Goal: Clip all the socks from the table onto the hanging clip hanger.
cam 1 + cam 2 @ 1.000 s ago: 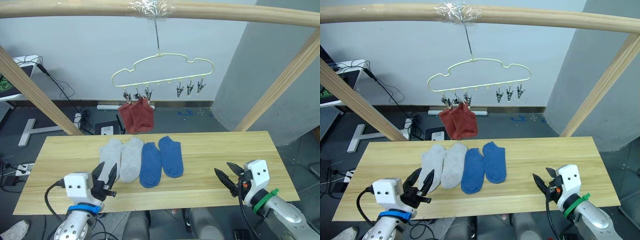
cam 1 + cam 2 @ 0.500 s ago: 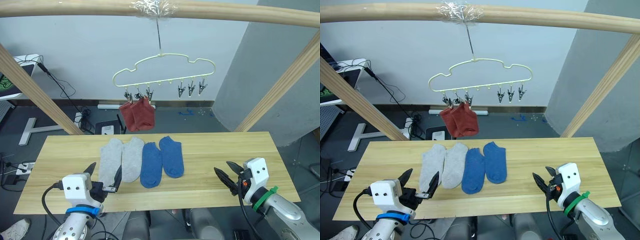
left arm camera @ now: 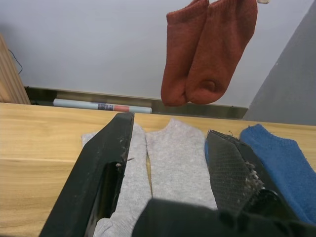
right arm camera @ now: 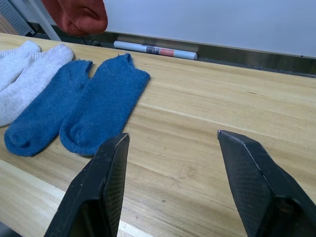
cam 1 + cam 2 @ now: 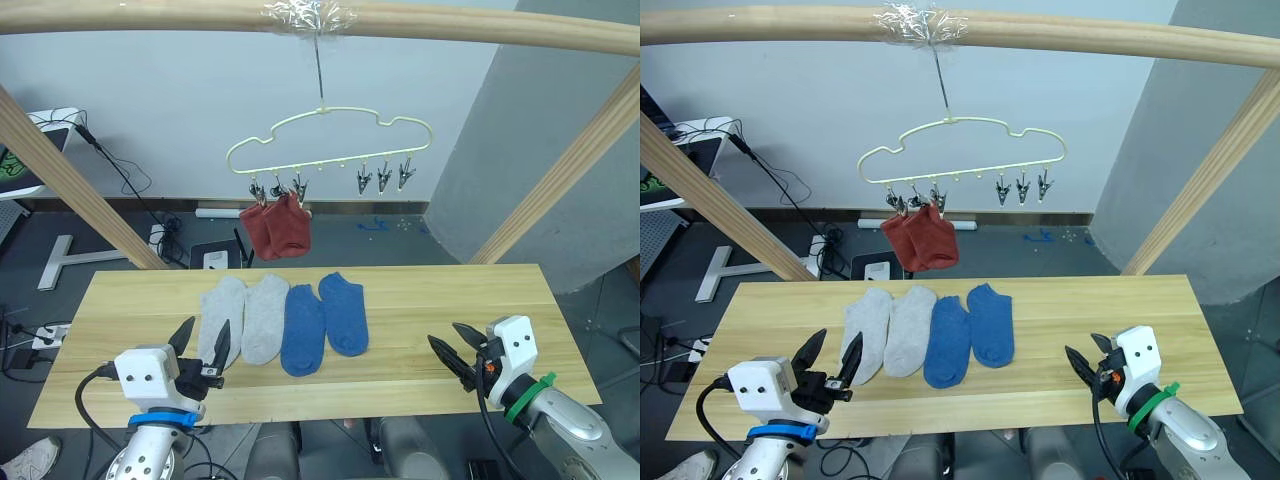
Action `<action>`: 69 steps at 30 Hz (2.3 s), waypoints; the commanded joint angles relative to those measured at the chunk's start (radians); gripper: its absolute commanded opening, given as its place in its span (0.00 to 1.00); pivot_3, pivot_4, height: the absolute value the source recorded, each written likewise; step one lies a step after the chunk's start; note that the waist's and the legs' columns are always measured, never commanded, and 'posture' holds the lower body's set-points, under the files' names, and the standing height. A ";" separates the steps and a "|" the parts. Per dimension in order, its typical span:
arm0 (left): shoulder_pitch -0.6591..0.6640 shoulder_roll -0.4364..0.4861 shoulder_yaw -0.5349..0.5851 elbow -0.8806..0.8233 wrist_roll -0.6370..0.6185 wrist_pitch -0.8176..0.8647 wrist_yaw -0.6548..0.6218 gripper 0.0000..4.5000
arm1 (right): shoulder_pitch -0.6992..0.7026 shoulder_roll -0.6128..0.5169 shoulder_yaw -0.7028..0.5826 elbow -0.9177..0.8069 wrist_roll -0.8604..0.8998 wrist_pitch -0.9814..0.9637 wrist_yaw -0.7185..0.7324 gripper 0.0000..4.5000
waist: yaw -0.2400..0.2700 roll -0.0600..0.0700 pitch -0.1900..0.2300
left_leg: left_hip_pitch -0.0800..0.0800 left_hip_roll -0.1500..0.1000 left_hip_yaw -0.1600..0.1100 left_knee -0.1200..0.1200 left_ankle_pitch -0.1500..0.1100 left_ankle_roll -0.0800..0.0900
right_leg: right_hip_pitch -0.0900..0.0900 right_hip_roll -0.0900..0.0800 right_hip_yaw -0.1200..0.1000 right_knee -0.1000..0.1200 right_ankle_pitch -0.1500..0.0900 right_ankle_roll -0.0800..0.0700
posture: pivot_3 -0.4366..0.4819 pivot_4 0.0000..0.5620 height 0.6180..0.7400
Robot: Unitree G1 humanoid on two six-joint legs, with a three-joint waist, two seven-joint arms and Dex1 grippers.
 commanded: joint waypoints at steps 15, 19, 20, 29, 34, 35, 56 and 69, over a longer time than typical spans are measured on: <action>0.009 0.000 0.009 0.087 0.008 -0.127 -0.011 0.52 | -0.006 -0.017 -0.015 -0.023 0.018 -0.008 0.005 0.66 | 0.001 0.000 0.000 | 0.000 0.000 0.000 -0.001 0.000 0.000 | 0.001 0.000 0.000 -0.001 0.000 0.001 | 0.29 0.40 1.00; 0.011 -0.001 0.008 0.105 0.011 -0.148 -0.013 0.52 | 0.003 -0.018 -0.019 -0.027 0.020 -0.007 0.006 0.66 | 0.001 0.000 0.000 | 0.000 0.000 0.000 -0.001 0.000 0.000 | 0.001 0.000 0.000 -0.001 0.000 0.001 | 0.29 0.40 1.00; 0.010 -0.002 0.008 0.109 0.012 -0.153 -0.012 0.52 | 0.004 -0.018 -0.020 -0.028 0.021 -0.007 0.006 0.66 | 0.001 0.000 0.000 | 0.000 0.000 0.000 -0.001 0.000 0.000 | 0.001 0.000 0.000 -0.001 0.000 0.001 | 0.29 0.40 1.00; -0.001 0.002 0.004 0.138 0.017 -0.167 -0.015 0.52 | 0.014 -0.023 -0.016 -0.039 0.030 -0.007 0.007 0.66 | 0.001 0.000 0.000 | 0.000 0.000 0.000 -0.001 0.000 0.000 | 0.001 0.000 0.000 -0.001 0.001 0.001 | 0.28 0.40 1.00; -0.106 0.009 0.001 0.082 -0.014 -0.076 -0.006 0.52 | -0.002 -0.022 -0.012 -0.045 0.031 -0.003 0.002 0.66 | 0.002 0.000 0.000 | 0.000 0.000 0.000 0.000 0.000 0.000 | 0.001 0.001 -0.001 0.000 0.001 0.001 | 0.27 0.41 1.00; -0.126 0.014 -0.001 0.074 -0.013 -0.061 -0.008 0.52 | -0.008 -0.027 -0.009 -0.049 0.029 -0.004 0.006 0.66 | 0.002 0.000 0.000 | 0.000 0.000 0.000 0.000 0.000 0.000 | 0.001 0.001 0.000 0.000 0.001 0.001 | 0.27 0.41 1.00; -0.476 0.192 -0.003 0.032 -0.101 0.244 -0.131 0.52 | -0.332 -0.098 0.077 -0.311 0.259 0.261 -0.041 0.66 | -0.004 0.004 0.030 | 0.001 0.000 -0.001 0.001 0.001 0.001 | 0.002 0.003 0.001 0.001 0.003 0.004 | 0.21 0.60 1.00; -0.812 0.144 -0.148 0.054 -0.119 0.486 -0.086 0.51 | -0.491 -0.127 0.084 -0.277 0.333 0.323 -0.078 0.99 | -0.004 0.004 0.078 | -0.002 -0.001 -0.001 0.000 0.000 0.001 | 0.001 0.002 0.001 -0.002 0.006 0.012 | 0.21 0.68 1.00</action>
